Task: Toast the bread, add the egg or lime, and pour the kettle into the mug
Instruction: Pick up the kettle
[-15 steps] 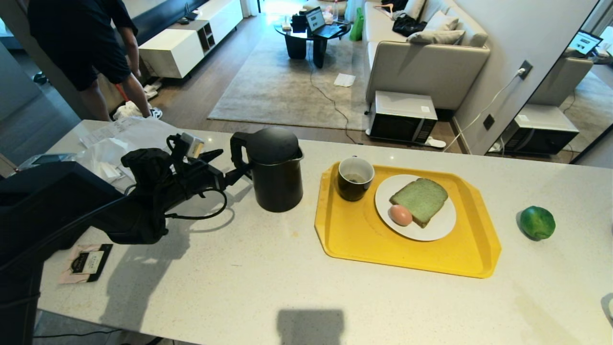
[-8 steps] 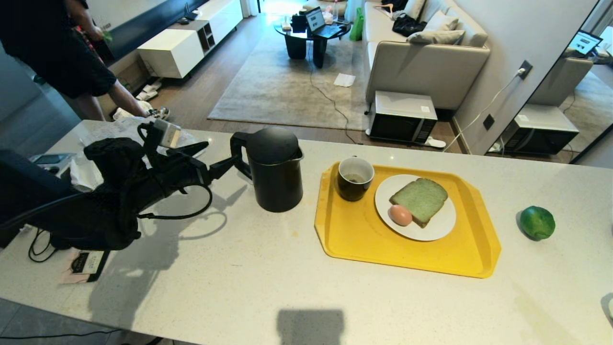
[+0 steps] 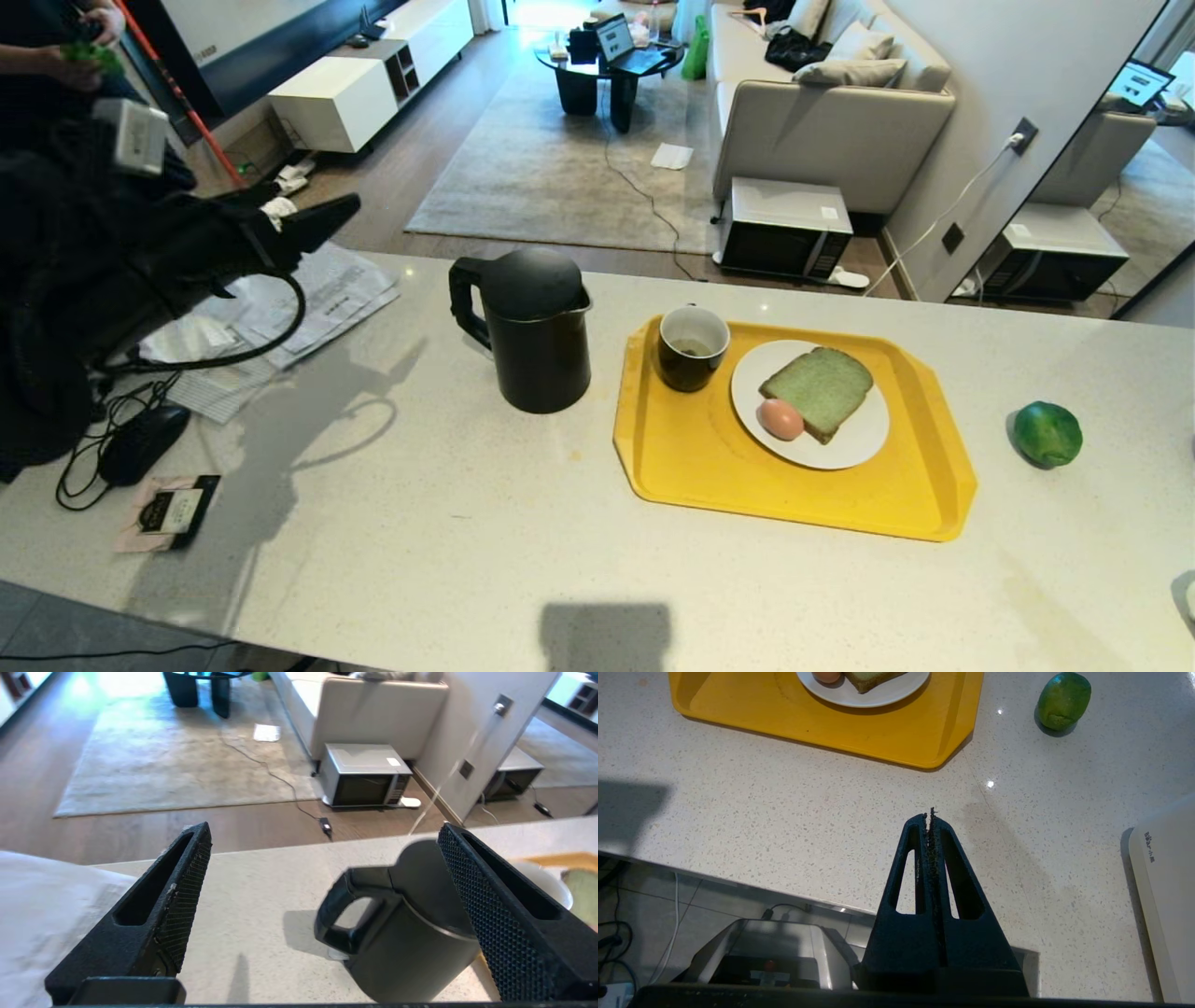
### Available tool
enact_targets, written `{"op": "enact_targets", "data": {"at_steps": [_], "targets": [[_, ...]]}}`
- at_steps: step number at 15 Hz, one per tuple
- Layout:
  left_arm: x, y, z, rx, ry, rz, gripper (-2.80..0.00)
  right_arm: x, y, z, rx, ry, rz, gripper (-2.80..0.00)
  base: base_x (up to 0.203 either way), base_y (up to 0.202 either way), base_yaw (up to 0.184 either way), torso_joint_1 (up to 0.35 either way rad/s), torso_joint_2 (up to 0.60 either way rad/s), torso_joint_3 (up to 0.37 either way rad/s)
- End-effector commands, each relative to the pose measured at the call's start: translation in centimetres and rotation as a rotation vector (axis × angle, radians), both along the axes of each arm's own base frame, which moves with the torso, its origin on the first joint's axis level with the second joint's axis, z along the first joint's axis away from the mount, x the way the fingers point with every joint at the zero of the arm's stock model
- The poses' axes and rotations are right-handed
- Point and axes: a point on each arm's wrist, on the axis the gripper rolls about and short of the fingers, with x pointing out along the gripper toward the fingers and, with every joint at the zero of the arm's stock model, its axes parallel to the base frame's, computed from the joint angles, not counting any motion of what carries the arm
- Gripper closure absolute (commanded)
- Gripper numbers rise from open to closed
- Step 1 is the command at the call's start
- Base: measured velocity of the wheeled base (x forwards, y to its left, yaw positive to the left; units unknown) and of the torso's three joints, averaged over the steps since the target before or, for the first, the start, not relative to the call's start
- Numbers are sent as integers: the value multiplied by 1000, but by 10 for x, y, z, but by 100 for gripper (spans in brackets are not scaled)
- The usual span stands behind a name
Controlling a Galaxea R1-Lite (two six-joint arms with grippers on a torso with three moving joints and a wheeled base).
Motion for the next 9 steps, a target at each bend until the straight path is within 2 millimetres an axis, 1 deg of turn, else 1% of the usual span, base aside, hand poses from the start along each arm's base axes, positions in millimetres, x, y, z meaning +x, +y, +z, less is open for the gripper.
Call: {"op": "enact_targets", "data": {"at_steps": [1,4,6,7,9], "targets": [[-43,10,48,-5,-35,42,-280,0,0,0,0,1,1,0,0,0,0,0,0,0],[-78,10,77,-8,-8,52,-280,0,0,0,0,1,1,0,0,0,0,0,0,0],[-110,6,92,-5,-13,52,-280,0,0,0,0,1,1,0,0,0,0,0,0,0],[-123,4,96,-2,-15,54,-280,0,0,0,0,2,1,0,0,0,0,0,0,0],[-144,2,94,2,-4,64,-280,0,0,0,0,1,1,0,0,0,0,0,0,0]]}}
